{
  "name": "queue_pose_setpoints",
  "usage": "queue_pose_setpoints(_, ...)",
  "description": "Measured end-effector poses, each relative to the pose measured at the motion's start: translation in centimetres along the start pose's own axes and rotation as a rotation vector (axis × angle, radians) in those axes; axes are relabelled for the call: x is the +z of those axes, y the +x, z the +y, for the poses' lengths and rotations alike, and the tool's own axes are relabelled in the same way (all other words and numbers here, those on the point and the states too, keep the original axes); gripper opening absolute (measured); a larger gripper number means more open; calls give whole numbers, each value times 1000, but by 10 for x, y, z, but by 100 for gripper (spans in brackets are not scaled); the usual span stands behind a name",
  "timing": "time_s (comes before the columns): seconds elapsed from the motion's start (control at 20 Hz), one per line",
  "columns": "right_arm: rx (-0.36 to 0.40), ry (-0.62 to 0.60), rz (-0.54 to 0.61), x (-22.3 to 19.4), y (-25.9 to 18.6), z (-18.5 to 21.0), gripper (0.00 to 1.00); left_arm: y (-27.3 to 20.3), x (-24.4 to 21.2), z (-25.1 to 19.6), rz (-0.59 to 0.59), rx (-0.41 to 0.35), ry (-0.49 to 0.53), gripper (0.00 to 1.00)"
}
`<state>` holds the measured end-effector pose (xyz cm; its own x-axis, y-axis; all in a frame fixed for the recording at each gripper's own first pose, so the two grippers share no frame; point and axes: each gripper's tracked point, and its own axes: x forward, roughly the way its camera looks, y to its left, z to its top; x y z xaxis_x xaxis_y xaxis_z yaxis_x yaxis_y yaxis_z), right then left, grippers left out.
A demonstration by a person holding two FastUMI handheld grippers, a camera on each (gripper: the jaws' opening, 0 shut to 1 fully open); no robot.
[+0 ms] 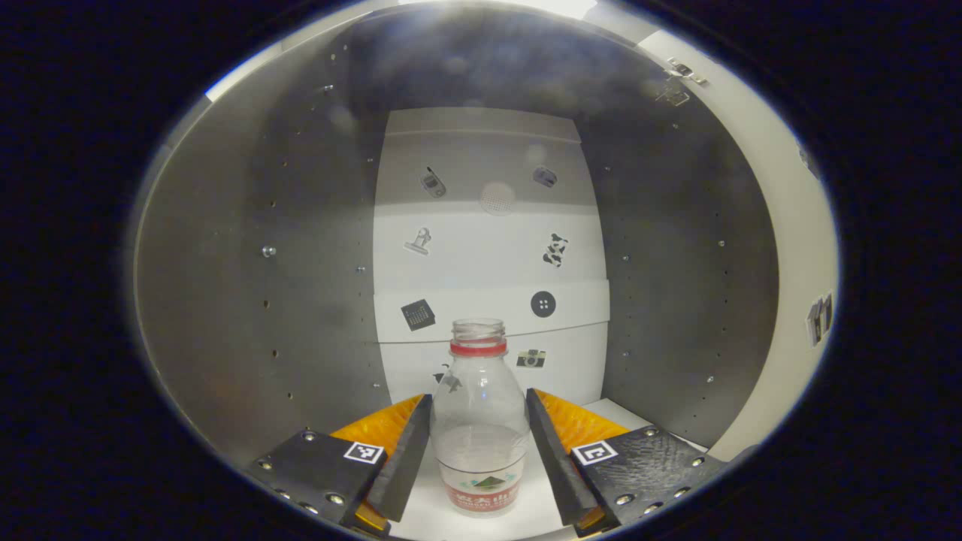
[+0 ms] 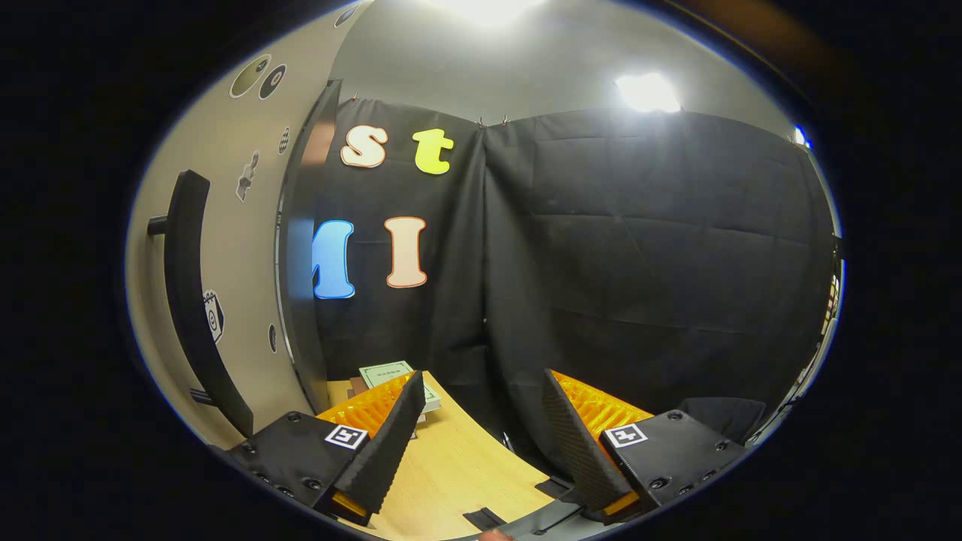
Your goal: Open the cabinet door with the right hand, grasp the bottle in the cabinet with the left hand and place it on the coaster, then close the cabinet door with the right hand.
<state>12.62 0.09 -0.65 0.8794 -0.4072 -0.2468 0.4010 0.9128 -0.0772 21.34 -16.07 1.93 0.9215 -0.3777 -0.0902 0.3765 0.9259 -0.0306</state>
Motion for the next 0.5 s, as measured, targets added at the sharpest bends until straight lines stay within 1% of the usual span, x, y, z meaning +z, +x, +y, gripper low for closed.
queue_pose_setpoints(0.05, 9, 2, -4, 0, 0, 1, 98, -2, 1, 0, 2, 0, -5, 75)
queue_pose_setpoints(0.1, 15, 5, -9, 1, 1, 1, 94, -8, 2, 1, 1, 0, -13, 74)
queue_pose_setpoints(0.15, 26, 8, -12, 2, 1, 1, 98, -15, 5, 2, -6, 4, -24, 72)
queue_pose_setpoints(0.25, 56, 8, -6, -1, 2, 1, 99, -32, 15, 4, -27, 3, -38, 72)
queue_pose_setpoints(0.3, 68, 6, -5, -1, 3, 0, 99, -42, 22, 7, -41, 8, -34, 72)
queue_pose_setpoints(0.35, 77, 6, -8, 0, 2, -3, 94, -53, 28, 11, -58, 20, -28, 72)
queue_pose_setpoints(0.4, 89, 11, -11, 1, 3, -4, 98, -66, 34, 13, -70, 29, -23, 72)
queue_pose_setpoints(0.45, 107, 19, -11, 1, 2, -5, 98, -79, 39, 16, -78, 35, -20, 72)
queue_pose_setpoints(0.5, 125, 25, -10, 1, 3, -3, 94, -91, 43, 18, -85, 39, -16, 72)
